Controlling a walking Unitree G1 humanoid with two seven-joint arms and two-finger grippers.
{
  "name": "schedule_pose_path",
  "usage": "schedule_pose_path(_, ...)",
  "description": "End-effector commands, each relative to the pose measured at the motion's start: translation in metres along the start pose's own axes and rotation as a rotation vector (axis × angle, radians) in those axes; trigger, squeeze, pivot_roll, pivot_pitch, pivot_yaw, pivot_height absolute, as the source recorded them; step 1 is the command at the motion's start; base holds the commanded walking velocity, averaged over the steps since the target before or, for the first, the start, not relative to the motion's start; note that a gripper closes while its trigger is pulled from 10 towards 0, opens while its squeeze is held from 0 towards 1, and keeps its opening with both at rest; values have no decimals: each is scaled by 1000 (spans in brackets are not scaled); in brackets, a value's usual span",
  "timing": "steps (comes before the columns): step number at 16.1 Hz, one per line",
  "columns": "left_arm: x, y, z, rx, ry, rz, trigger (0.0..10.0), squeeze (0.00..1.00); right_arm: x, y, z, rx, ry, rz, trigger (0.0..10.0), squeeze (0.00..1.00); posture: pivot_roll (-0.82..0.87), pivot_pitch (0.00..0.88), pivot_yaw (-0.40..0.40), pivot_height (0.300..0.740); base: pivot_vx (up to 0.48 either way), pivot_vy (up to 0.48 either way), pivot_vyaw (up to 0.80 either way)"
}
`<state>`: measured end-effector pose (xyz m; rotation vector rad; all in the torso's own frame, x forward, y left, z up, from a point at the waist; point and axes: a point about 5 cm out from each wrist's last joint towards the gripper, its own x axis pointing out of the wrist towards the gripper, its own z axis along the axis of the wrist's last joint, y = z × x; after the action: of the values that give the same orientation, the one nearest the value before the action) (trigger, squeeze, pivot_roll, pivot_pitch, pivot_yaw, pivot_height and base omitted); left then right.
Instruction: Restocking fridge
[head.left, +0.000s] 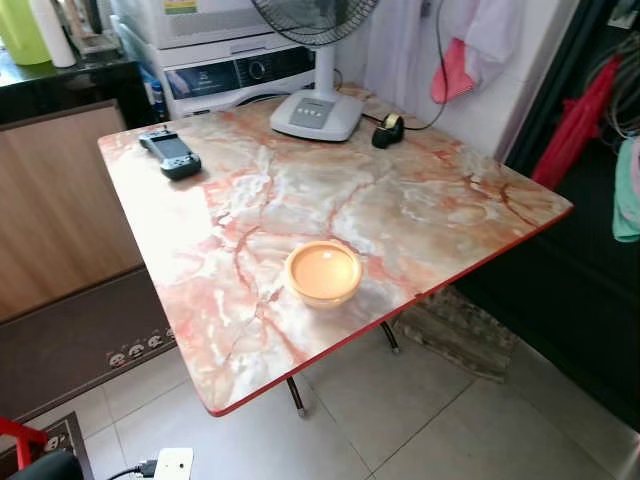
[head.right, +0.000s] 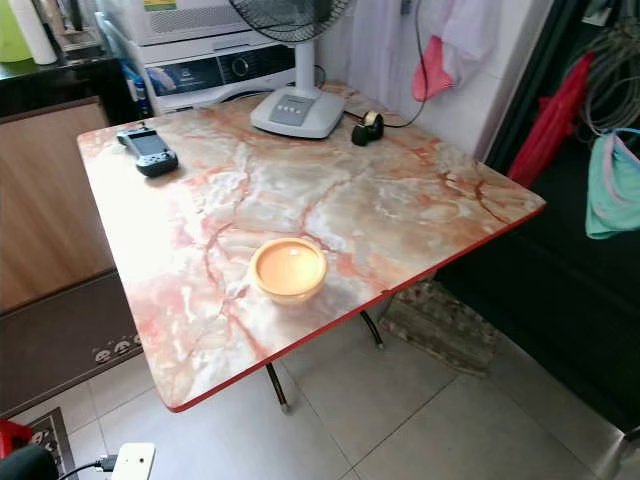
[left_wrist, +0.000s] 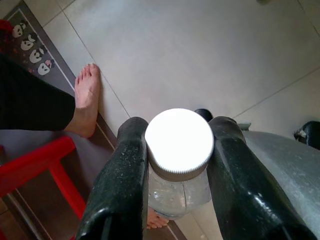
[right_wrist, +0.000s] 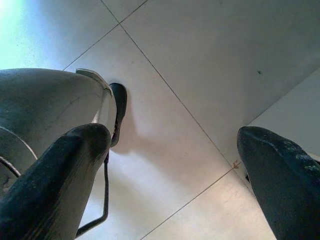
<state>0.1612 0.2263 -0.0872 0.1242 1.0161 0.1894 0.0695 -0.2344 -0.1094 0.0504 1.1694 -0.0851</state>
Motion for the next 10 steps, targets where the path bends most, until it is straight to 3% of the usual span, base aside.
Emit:
schedule_pose_path(1,0,2,-2,8,6,-5,10000,0,-1,-2,-3,31,8,-15,10000,0,113,0,-43,740,0,0,0)
schedule_pose_path(4,0,11,3,-4,-10,17,10000,0,0,0,-2,11,8,3,10000,0,138,0,-37,740,0,0,0)
schedule_pose_path(5,0,12,-3,-27,6,23,10000,0,-1,-2,-6,39,17,-13,10000,0,154,0,-40,740,0,0,0)
schedule_pose_path(8,-4,7,-24,-18,60,14,10000,0,-4,-4,-15,3,38,-9,10000,0,126,0,-49,740,0,0,0)
schedule_pose_path(10,-6,2,-33,-10,84,8,10000,0,-6,-7,-19,20,43,-21,10000,0,111,0,-54,740,-246,0,0)
